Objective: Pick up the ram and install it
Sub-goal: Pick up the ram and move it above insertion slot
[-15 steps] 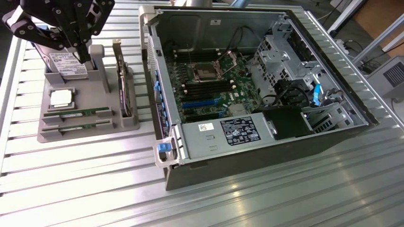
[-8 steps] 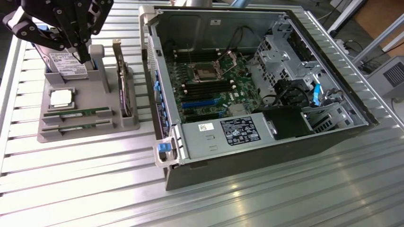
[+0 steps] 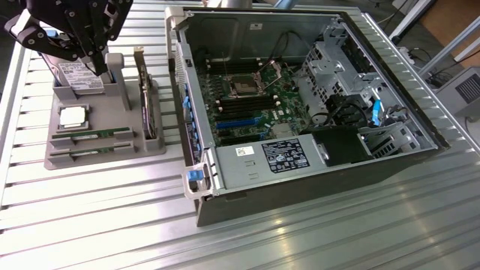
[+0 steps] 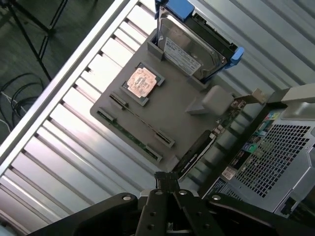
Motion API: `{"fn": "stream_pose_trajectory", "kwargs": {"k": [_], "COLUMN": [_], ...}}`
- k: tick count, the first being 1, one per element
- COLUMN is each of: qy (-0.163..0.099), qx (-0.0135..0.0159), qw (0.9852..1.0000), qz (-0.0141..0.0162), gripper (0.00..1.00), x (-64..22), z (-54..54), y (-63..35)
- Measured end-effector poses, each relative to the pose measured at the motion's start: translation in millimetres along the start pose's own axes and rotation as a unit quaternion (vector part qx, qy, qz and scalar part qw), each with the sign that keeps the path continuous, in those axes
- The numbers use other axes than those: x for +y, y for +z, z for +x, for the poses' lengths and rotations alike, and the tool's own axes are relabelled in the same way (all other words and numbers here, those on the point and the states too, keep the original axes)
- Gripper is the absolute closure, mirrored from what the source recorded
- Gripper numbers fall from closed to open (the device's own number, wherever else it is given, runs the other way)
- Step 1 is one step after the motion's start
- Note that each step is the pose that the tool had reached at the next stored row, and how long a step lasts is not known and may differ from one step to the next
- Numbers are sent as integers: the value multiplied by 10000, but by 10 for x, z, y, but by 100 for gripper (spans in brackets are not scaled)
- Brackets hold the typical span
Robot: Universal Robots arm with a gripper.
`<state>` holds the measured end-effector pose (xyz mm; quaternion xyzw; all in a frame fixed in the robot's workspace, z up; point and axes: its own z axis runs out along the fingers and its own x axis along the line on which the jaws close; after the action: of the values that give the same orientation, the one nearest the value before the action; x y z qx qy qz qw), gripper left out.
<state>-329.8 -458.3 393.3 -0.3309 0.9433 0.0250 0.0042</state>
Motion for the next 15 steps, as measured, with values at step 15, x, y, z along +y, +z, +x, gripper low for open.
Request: {"fn": "stream_pose_trajectory", "kwargs": {"k": [15], "qy": [-524], "qx": [24], "qw": [9986], "qz": [-13], "gripper": [90], "x": [0], "z": [0], "y": [0]}}
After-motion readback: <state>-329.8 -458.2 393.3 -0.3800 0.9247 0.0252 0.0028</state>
